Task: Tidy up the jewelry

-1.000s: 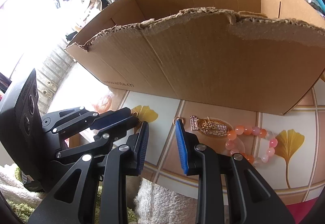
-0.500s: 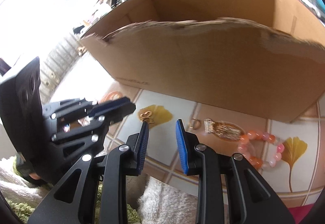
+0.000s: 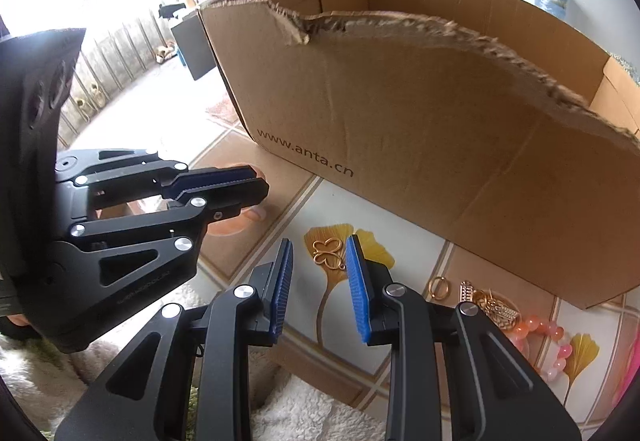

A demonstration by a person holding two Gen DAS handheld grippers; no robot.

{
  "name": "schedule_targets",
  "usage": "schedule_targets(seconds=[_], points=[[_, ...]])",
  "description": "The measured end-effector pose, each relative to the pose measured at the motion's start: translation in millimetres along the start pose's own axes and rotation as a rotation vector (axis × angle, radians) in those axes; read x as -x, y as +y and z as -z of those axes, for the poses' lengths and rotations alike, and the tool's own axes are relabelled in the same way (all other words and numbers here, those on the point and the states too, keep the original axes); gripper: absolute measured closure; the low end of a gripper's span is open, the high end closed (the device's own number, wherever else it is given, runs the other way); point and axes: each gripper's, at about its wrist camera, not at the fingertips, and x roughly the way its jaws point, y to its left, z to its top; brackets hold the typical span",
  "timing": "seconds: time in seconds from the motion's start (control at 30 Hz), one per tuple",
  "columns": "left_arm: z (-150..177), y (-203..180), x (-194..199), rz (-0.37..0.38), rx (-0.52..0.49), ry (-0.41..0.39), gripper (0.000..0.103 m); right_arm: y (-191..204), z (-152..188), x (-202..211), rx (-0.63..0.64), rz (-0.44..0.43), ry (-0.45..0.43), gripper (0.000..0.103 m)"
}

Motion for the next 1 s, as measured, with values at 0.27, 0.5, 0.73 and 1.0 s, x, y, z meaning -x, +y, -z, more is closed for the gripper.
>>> schedule_targets(seconds=[0.27, 0.5, 0.73, 1.0], points=[[3, 4, 1, 0.007, 0.016, -0.002, 0.095, 10, -2, -4, 0.052, 0.04, 0.006, 0.085], [4, 7, 1, 0.015, 0.023, -0.003, 0.095, 4, -3, -3, 0.017, 0.023, 0.013, 0.091], [4, 7, 3, 0.013, 0.026, -0.014, 0.095, -1, -2, 0, -0.021, 0.0, 0.007, 0.1], [5, 3, 5, 0.018, 0.014, -0.019, 0.095, -15, 0, 18, -0.06, 0.004, -0.019, 0.1]])
